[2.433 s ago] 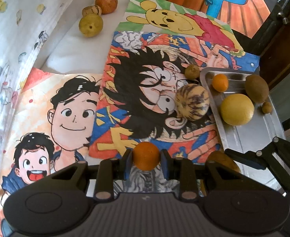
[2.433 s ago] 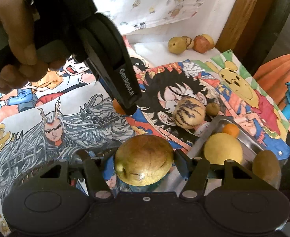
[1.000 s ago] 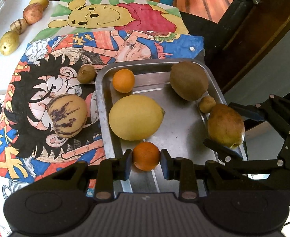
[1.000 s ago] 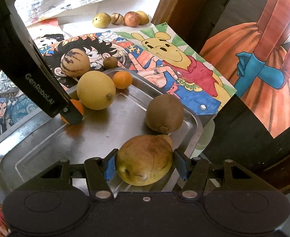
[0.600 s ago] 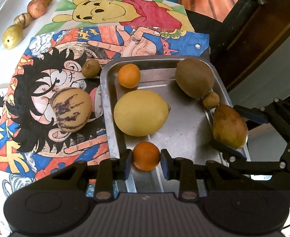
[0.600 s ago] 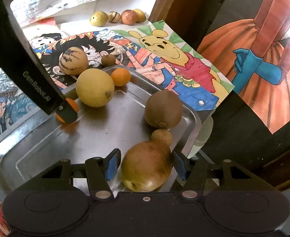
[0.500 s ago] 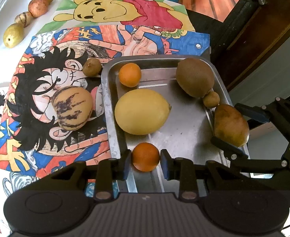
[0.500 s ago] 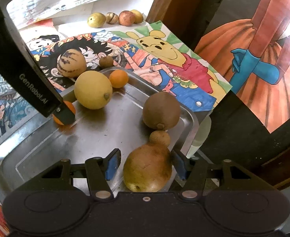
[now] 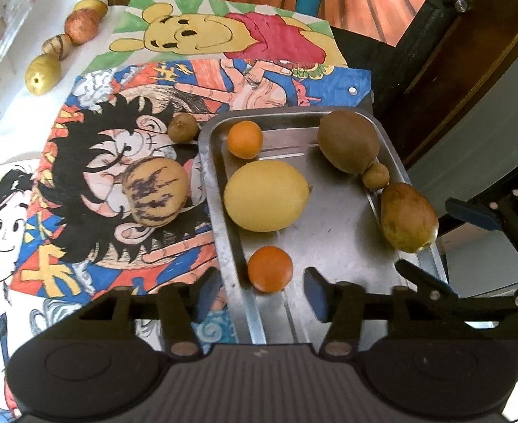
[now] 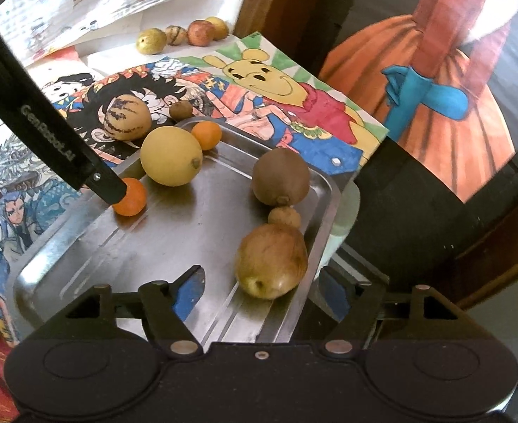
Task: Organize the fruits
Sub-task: 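Lift both open grippers off the tray toward the remaining fruits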
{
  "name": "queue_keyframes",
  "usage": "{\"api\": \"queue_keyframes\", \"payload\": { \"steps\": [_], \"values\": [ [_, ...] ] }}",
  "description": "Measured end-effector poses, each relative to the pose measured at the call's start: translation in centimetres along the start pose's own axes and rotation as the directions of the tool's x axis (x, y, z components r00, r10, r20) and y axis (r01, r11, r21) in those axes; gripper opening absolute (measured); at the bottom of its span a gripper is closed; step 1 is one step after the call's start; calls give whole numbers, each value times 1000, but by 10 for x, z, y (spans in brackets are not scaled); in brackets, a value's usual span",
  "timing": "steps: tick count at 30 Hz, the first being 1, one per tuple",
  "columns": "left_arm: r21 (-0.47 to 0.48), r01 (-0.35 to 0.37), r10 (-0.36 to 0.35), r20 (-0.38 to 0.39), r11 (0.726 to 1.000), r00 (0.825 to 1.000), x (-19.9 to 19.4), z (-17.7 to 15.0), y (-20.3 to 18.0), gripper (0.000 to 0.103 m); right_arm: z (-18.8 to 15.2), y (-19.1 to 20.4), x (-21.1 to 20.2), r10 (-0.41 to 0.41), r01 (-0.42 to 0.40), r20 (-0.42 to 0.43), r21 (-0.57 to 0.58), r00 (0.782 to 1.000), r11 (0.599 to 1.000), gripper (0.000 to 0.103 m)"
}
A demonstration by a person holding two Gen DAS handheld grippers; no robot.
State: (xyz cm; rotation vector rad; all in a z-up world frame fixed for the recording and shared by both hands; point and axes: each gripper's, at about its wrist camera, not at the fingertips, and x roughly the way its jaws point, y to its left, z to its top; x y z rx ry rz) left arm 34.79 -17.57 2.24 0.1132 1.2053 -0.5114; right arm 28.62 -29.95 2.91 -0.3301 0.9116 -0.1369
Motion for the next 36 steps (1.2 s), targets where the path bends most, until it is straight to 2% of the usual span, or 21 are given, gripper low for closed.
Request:
{"api": "queue_keyframes", "payload": {
  "steps": [2, 6, 14, 19, 26, 31, 36],
  "values": [
    [8, -3, 3, 10, 1000, 1000, -6, -4, 2, 71, -2, 3, -6, -10, 10, -6, 26, 1000, 1000, 82],
    [21, -10, 10, 24, 1000, 1000, -18, -11, 7, 86, -6, 12, -18, -26, 28, -24, 85, 999, 996, 84],
    [46, -29, 27, 46, 999, 999, -38, -31, 25, 102, -14, 34, -42, -47, 58, -59, 195, 997, 979, 98],
    [64, -48, 46, 29, 997, 999, -46, -48, 39, 102, -17, 49, -54, -41, 62, -88, 260, 995, 964, 102],
    [96, -65, 65, -2, 993, 998, -56, -76, 61, 102, -21, 76, -65, -6, 53, -150, 305, 989, 951, 102],
    [85, -85, 88, -29, 993, 996, -62, -94, 82, 102, -24, 94, -65, 99, -4, -227, 383, 969, 924, 102],
    [61, -106, 109, -48, 993, 993, -72, -109, 100, 102, -25, 109, -65, 211, -74, -247, 469, 946, 880, 102]
  ]
}}
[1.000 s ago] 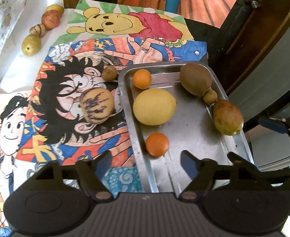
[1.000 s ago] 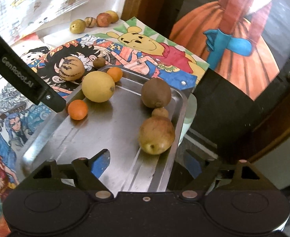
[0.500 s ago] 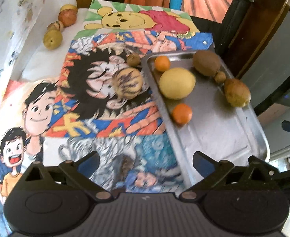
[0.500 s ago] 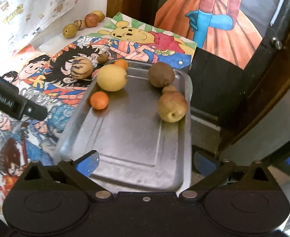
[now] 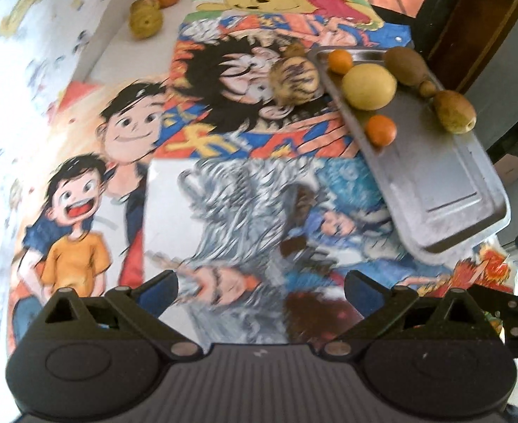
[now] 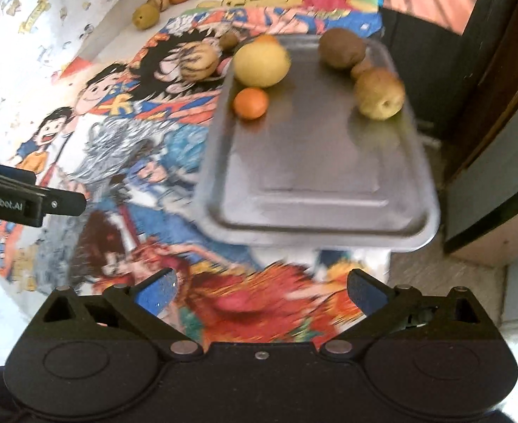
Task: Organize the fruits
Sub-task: 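Lift both open grippers off the tray toward the remaining fruits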
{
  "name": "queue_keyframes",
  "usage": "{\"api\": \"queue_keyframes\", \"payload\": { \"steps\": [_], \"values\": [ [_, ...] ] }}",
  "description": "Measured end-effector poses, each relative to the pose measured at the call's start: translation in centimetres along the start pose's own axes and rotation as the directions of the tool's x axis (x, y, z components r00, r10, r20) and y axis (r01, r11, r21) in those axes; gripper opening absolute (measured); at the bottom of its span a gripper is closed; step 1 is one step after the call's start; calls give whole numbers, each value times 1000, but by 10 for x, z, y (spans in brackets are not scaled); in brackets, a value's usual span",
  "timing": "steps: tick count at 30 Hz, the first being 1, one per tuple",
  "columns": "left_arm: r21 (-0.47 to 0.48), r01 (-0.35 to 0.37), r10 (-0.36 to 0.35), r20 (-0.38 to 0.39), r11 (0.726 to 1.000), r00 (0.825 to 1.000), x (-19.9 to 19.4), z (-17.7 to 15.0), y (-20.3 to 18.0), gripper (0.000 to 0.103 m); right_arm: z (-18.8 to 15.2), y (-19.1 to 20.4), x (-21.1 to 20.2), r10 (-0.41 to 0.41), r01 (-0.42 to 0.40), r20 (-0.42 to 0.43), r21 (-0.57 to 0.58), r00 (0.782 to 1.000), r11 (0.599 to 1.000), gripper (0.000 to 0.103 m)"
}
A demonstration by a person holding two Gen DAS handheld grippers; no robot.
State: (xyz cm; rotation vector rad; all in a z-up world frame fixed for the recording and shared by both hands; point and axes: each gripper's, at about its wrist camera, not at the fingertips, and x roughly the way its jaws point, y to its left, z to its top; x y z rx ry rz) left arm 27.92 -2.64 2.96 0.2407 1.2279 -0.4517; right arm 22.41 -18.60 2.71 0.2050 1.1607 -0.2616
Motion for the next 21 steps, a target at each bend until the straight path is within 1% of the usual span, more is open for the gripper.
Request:
{"api": "queue_keyframes", "payload": {
  "steps": [3, 6, 11, 15, 21],
  "values": [
    [-5, -12, 12, -6, 1000, 1000, -4, -8, 8, 102, 0, 10, 2, 45, -45, -40, -2, 998, 999, 102],
    [-18, -22, 22, -18, 1000, 1000, -7, -16, 15, 102, 3, 17, 2, 73, -74, -58, -6, 996, 997, 102],
    [-56, -44, 42, -33, 997, 999, -10, -30, 29, 102, 12, 19, 4, 131, -125, -124, 54, 984, 991, 102],
    [-103, -50, 47, -35, 993, 998, -12, -39, 40, 102, 16, 18, 3, 128, -119, -162, 63, 978, 991, 102],
    [-173, -76, 70, -41, 982, 997, -18, -50, 50, 102, 29, 20, -3, 131, -136, -160, -20, 978, 991, 102]
  ]
}}
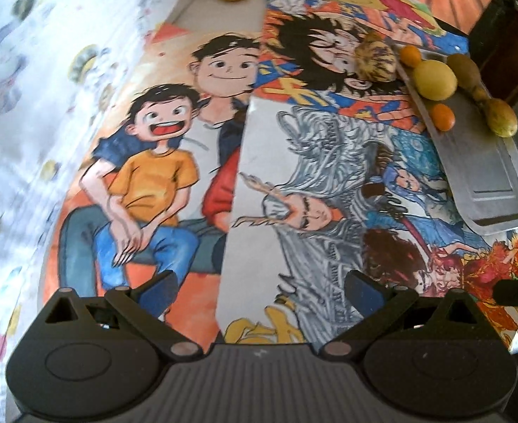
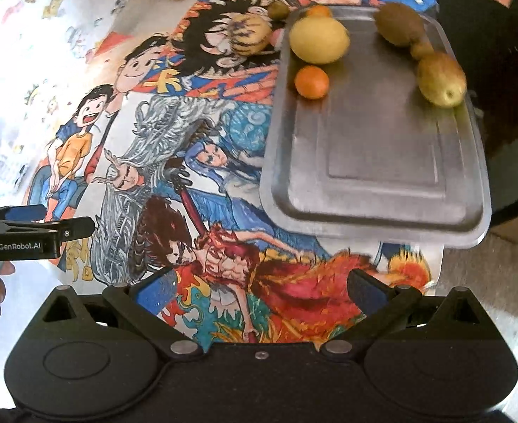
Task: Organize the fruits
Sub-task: 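Lift both open grippers off the tray toward the remaining fruits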
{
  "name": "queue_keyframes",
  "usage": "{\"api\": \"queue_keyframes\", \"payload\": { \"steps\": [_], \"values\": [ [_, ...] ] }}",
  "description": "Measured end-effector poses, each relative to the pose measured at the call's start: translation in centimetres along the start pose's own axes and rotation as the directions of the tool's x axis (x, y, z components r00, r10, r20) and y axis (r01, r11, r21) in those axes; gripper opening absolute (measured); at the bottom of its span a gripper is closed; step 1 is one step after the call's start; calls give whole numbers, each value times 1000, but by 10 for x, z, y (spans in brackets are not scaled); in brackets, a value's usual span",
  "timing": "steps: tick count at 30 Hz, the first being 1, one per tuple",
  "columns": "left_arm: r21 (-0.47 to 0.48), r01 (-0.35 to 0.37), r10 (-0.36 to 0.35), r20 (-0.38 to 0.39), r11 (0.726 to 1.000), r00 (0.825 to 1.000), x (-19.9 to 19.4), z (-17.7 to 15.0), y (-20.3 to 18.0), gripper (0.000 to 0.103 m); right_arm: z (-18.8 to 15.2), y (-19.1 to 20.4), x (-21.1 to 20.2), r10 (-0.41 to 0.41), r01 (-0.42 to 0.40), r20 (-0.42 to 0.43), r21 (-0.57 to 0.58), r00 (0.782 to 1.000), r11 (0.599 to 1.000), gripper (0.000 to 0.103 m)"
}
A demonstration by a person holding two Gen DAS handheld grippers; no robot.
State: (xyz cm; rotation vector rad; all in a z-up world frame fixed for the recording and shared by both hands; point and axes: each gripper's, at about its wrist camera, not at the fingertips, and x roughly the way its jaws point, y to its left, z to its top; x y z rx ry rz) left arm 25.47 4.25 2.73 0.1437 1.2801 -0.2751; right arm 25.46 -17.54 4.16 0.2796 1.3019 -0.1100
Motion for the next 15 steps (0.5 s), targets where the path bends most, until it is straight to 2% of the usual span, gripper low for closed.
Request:
{"api": "queue_keyframes", "payload": {
  "steps": [5, 10, 15],
  "values": [
    [-77, -41, 40, -7, 996, 999, -4, -7, 2, 102, 11, 0, 1, 24, -22, 21, -120, 999, 993, 102],
    [-183, -83, 80, -23, 980, 997, -8, -13, -5, 102, 24, -5, -1, 50, -34, 59, -241, 997, 970, 102],
    [-254, -127, 125, -24, 959, 992, -19, -15, -20, 102, 39, -12, -9, 82, -28, 147, -339, 986, 940, 102]
  ]
}}
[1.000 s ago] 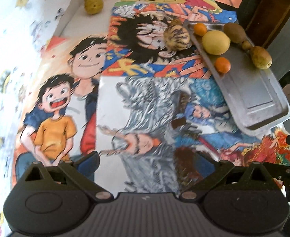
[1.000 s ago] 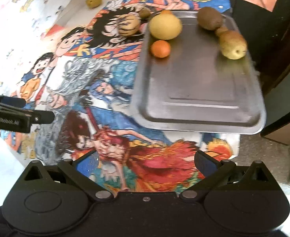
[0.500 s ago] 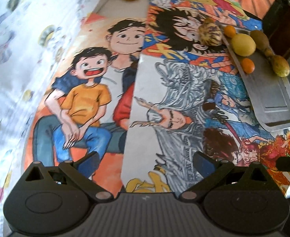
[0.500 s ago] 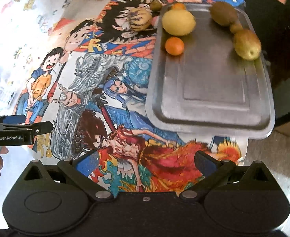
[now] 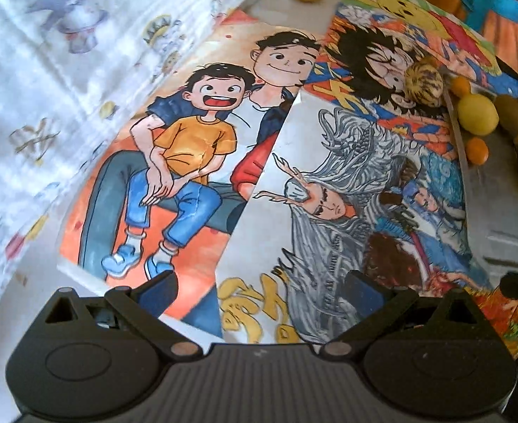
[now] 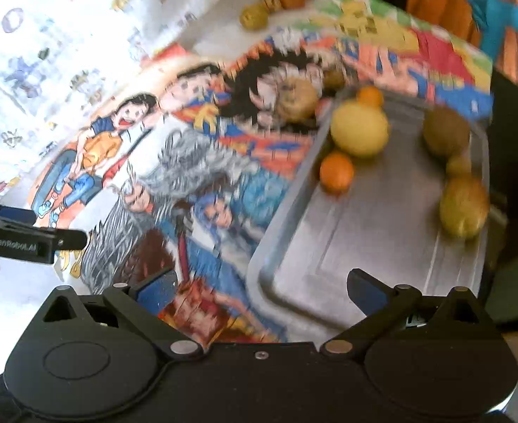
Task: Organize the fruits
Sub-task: 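Lift both open grippers off the tray toward the remaining fruits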
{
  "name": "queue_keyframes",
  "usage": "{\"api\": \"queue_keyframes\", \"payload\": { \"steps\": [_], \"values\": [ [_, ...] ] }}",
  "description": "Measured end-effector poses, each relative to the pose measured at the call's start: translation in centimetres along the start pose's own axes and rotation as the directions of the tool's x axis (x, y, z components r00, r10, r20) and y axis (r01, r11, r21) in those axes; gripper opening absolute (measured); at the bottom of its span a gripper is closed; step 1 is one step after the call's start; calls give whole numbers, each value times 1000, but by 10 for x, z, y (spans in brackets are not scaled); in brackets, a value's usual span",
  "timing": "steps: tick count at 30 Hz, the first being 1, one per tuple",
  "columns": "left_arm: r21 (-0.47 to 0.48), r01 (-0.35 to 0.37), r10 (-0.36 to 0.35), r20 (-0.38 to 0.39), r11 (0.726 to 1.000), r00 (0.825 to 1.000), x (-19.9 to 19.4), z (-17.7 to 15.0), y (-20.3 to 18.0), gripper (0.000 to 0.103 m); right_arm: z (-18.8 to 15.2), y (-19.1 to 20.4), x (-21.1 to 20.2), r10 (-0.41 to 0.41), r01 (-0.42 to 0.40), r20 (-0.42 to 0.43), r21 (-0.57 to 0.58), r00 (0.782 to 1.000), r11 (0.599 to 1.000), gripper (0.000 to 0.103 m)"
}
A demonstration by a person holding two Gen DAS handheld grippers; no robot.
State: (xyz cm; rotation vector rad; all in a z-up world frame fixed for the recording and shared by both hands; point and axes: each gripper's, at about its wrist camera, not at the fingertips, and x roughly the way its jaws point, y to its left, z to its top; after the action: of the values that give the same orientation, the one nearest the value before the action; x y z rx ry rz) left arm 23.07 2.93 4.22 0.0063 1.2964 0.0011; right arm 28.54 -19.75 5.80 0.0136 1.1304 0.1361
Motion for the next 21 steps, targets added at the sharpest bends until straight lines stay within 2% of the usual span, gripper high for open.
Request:
{"api": "queue_keyframes", "payload": {
  "steps": [6, 12, 16, 21],
  "values": [
    [-43, -46, 47, 18, 998, 999, -17, -1, -12, 102, 3, -4, -9, -2, 11, 93, -98, 996, 995, 102],
    [-14, -68, 68, 21, 998, 997, -21, 15, -23, 102, -3, -8, -11, -25, 40, 144, -106, 989, 994, 102],
    [34, -52, 52, 26, 998, 998, -16, 32, -33, 103, -7, -12, -8, -74, 89, 167, -86, 983, 992, 102],
    [125, 10, -15, 42, 992, 999, 1, 54, -48, 102, -2, -20, -4, -180, 189, 170, -43, 969, 981, 102]
  ]
}}
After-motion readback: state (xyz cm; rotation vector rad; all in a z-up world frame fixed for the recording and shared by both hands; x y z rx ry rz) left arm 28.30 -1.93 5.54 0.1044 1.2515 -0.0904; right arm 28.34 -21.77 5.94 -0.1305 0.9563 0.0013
